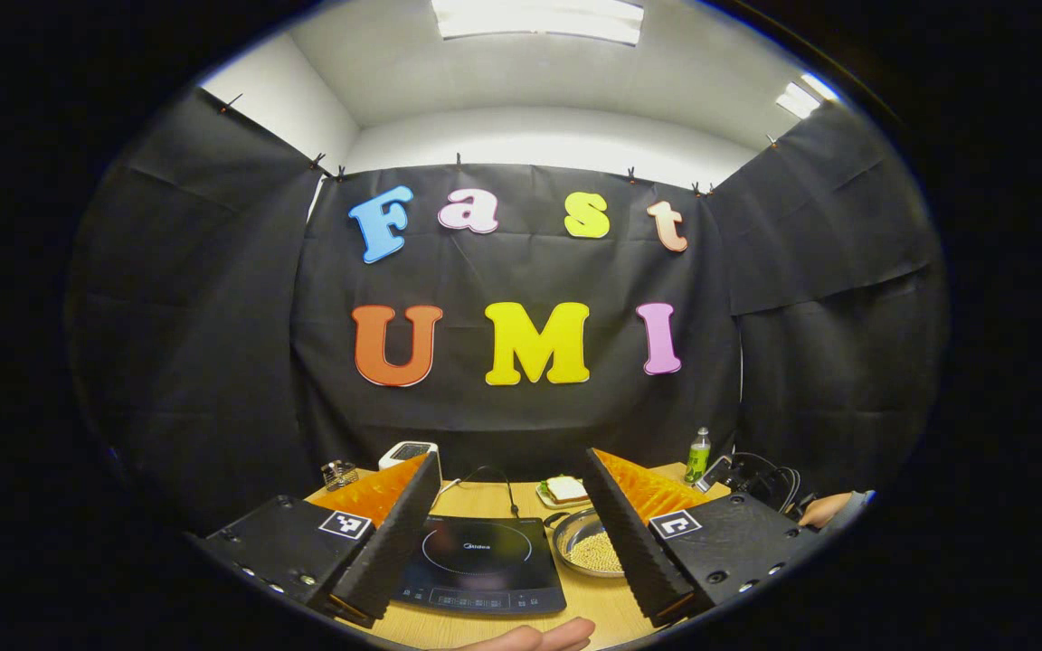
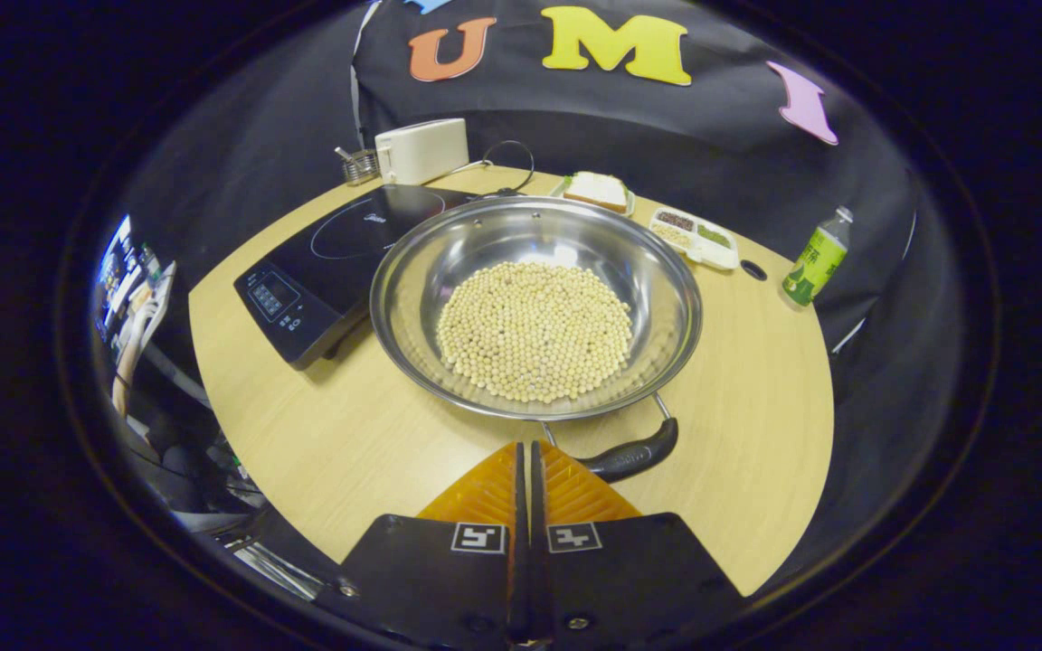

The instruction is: First push the handle of the pot to place it horizontally, then grasp the pot with both hands and set it on the induction cooktop.

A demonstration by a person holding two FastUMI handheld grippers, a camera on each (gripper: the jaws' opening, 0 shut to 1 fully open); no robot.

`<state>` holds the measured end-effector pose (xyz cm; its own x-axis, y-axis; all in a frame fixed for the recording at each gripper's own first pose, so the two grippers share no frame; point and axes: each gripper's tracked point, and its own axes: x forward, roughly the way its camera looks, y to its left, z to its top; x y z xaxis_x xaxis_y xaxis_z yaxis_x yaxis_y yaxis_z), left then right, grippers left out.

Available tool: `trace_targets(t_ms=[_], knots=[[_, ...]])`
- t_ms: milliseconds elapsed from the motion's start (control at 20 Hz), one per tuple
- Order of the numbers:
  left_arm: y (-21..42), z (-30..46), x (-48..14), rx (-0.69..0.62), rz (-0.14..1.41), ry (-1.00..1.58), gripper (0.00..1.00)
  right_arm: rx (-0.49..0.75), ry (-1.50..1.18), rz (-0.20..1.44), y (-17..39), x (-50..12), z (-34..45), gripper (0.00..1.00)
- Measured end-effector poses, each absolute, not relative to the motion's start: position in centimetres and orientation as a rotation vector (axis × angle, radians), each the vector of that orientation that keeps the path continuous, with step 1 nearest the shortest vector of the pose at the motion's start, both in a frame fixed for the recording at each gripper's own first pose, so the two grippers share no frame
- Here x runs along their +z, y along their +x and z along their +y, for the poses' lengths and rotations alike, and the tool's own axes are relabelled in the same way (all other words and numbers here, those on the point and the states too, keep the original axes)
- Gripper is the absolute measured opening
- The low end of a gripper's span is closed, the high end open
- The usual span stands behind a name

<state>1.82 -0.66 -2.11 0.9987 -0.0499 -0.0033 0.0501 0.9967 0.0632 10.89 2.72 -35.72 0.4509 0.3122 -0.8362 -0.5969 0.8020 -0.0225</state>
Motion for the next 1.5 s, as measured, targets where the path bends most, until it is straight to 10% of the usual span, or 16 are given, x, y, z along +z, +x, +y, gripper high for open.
trace_targets(t_ms=[1500], knots=[[12.3,-3.5,-10.0,-0.121,0.2,-0.039,0.95,0.24,-0.186,0.726,17.9,-29.5,-6.8,0.04]])
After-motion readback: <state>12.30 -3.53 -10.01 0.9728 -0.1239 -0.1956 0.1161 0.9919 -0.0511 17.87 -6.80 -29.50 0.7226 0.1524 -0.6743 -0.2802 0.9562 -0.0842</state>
